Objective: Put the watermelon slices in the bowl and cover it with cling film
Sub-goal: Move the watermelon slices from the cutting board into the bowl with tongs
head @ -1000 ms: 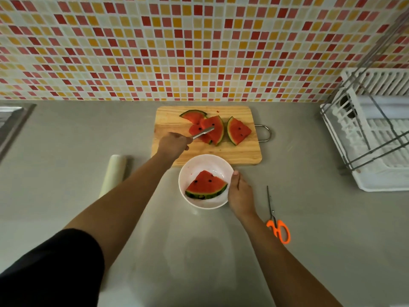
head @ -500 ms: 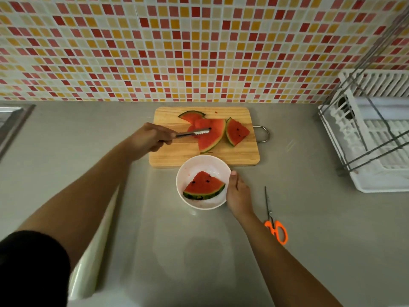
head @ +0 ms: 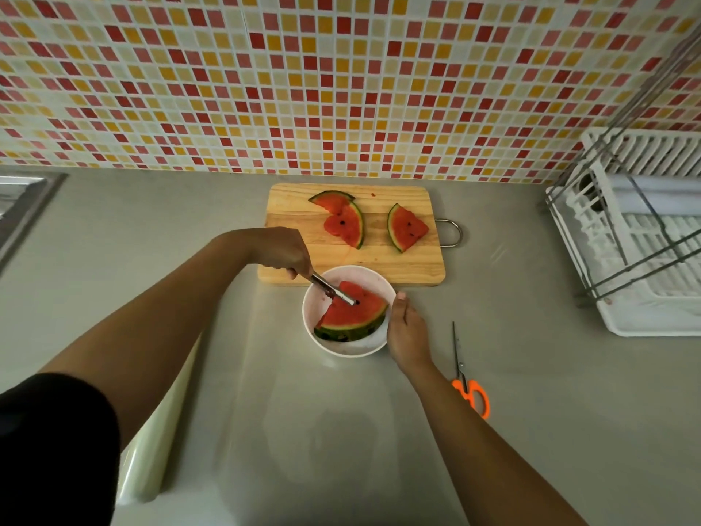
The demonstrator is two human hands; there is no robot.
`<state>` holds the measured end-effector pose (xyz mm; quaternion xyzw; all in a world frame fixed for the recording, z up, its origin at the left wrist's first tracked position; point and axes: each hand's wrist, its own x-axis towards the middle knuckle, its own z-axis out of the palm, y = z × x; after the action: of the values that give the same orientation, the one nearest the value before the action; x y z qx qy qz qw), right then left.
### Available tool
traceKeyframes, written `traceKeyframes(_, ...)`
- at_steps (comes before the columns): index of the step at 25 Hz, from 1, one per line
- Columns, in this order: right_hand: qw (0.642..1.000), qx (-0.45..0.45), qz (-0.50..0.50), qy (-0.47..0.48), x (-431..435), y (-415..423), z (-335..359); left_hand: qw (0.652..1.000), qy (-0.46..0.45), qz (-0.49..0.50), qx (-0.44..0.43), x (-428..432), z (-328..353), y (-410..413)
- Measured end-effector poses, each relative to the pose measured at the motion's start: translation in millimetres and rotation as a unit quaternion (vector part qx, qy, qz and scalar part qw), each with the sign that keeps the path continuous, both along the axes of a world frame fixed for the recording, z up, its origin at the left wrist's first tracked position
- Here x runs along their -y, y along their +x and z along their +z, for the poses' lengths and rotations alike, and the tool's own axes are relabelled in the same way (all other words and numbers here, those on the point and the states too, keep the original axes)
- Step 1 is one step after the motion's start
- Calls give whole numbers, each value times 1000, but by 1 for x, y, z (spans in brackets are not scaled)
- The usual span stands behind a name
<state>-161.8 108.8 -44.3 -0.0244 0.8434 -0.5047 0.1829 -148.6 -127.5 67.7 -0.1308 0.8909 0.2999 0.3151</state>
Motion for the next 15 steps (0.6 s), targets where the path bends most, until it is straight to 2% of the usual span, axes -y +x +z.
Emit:
traceKeyframes(5,1000,-21,2,0,-1,0,-3,977,-196,-88,-19,-10,26,-1)
traceKeyframes(7,1000,-28,1,-3,-1,0,-3,972,-207,-78,-78,-5,33,1)
traceKeyframes(9,1000,-29,5,-4,-1,0,-2,982,-127,12,-139,-2,33,-1)
traceKeyframes(11,1000,-26,9,-5,-2,0,-2,976,-29,121,-177,-9,21,-8)
traceKeyframes(15,1000,-27,12,-2,-2,0,-3,929,102,331,-128,-28,-23,-38)
